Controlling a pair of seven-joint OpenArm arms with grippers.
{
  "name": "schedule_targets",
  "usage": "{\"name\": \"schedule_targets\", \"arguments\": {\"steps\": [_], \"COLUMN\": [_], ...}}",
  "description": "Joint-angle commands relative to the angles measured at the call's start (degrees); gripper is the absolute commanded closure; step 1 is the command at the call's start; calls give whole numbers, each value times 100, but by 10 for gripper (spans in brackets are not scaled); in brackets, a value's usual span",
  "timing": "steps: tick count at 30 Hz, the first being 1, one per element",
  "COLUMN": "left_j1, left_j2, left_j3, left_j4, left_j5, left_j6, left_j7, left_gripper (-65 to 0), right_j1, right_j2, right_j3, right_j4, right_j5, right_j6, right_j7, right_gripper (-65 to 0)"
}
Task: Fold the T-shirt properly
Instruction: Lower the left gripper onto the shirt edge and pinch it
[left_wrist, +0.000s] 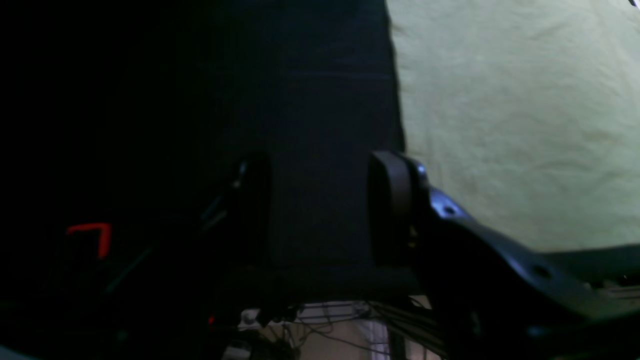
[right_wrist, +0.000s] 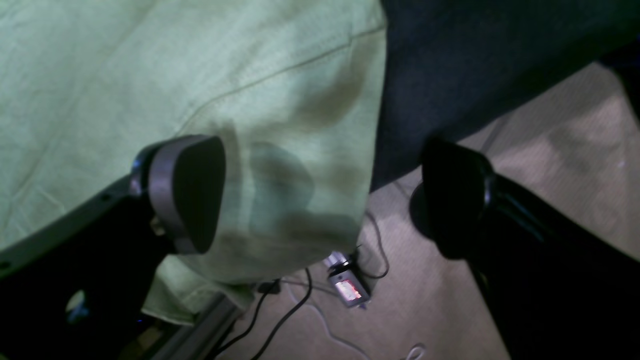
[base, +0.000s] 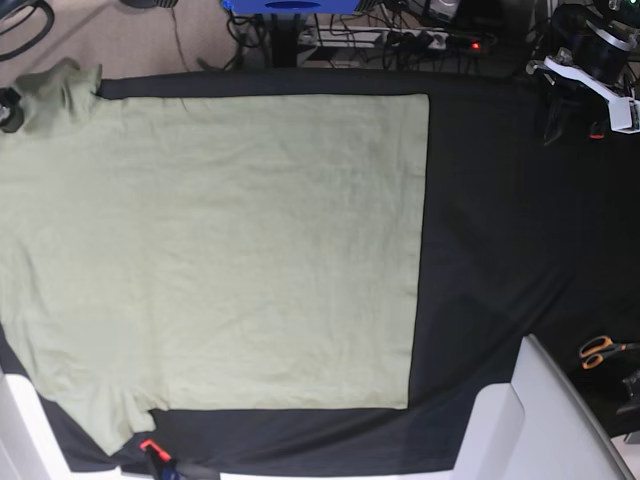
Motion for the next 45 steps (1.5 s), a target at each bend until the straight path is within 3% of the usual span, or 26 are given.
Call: {"name": "schedule_targets", "arguments": {"steps": [1,8,12,14,19,28,37,41,45], "left_j1": [54,72,63,54,54,54,54,54,54], "left_j2": [-61,-53,-53,-53,-53,-53,-53,-53,-53], "left_j3": [-61,-43,-26,-17,-17,-26,-17,-17,-17], "left_j4": [68,59,59,59,59,59,59,59,59], "left_j5": [-74,-74,-74,-74,-74,-74,-74,-74,-74], "left_j6": [-16,-16,-16,-16,-16,-16,-16,-16,-16], "left_j7": [-117,-109,-109,-109,-109,-109,-109,-109,-109], "left_gripper": [-285,-285,-285,-285,-285,-283,-283,-283,-283], "right_j1": [72,160,89,80,89,-60,-51,-51,-51], "right_j2": [138,138,234,243,243,252,788,735,621], "right_j3": [30,364,311,83,-49,-49,-84,-93,-93], "right_j4": [3,-85,-24,170,319,143,-1316,-1360,-1343], "right_j5": [69,377,1010,1230,1283,1080,1107,1098,1098], "right_j6": [32,32,32,32,32,32,32,32,32], "right_j7": [41,-20,-785,-899,-864,-275,463,419,-20], "right_gripper": [-572,-572,-573,-572,-570,-570,-572,-572,-572]}}
